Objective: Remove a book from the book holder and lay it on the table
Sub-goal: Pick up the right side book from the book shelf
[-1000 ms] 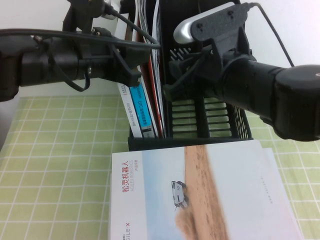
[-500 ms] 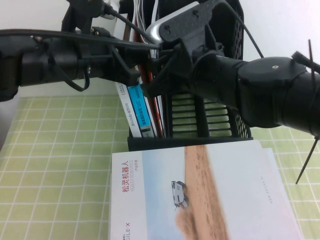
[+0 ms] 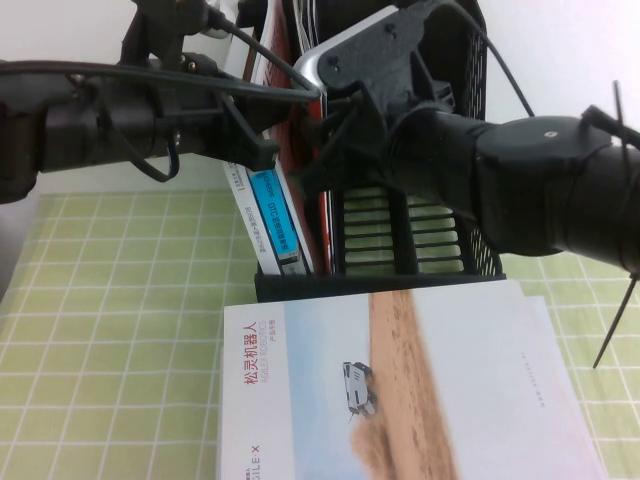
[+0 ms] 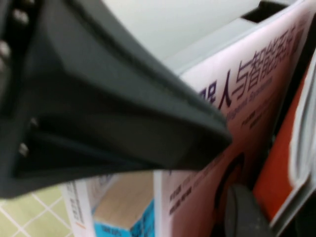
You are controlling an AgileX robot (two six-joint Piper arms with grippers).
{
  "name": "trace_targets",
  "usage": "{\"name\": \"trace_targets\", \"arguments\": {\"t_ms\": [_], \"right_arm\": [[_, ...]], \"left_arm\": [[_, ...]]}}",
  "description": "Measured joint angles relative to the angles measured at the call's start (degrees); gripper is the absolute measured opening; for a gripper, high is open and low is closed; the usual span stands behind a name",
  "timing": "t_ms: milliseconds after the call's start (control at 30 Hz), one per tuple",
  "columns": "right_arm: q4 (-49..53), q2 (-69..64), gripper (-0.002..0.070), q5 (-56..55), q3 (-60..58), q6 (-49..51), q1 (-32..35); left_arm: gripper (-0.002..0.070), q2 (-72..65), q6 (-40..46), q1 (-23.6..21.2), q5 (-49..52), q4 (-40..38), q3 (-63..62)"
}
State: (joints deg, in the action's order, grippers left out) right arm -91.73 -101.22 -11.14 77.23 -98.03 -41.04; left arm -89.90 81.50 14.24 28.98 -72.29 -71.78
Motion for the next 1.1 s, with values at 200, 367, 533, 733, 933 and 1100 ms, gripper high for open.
{"name": "trace_targets", "arguments": {"t_ms": [200, 367, 533, 733, 933, 1100], "right_arm": [[-6.56, 3.43, 0.0239, 0.00, 0.00, -8.23, 0.00], [-8.06, 4.27, 0.0239, 0.00, 0.00, -12.73, 0.00], [-8.57, 4.90, 0.0239, -0.40, -0.78, -13.41, 0.00], [-8.62, 7.61, 0.0239, -1.98, -1.73, -13.80, 0.00], [-8.76, 9.41, 0.0239, 0.25, -2.31, -11.39, 0.00], [-8.76, 8.71, 0.0239, 5.91, -5.20, -8.68, 0.00]], "left_arm": [[-0.0003, 0.00, -0.14, 0.00, -0.25, 0.10, 0.00], [-0.0003, 0.00, -0.26, 0.00, -0.36, 0.18, 0.00], [-0.0003, 0.00, -0.28, 0.09, -0.48, 0.18, 0.00], [-0.0003, 0.00, -0.38, 0.22, -1.06, 0.18, 0.00], [-0.0003, 0.00, -0.60, 0.33, -1.31, 0.18, 0.00], [-0.0003, 0.00, -0.72, 0.44, -1.42, 0.18, 0.00]]}}
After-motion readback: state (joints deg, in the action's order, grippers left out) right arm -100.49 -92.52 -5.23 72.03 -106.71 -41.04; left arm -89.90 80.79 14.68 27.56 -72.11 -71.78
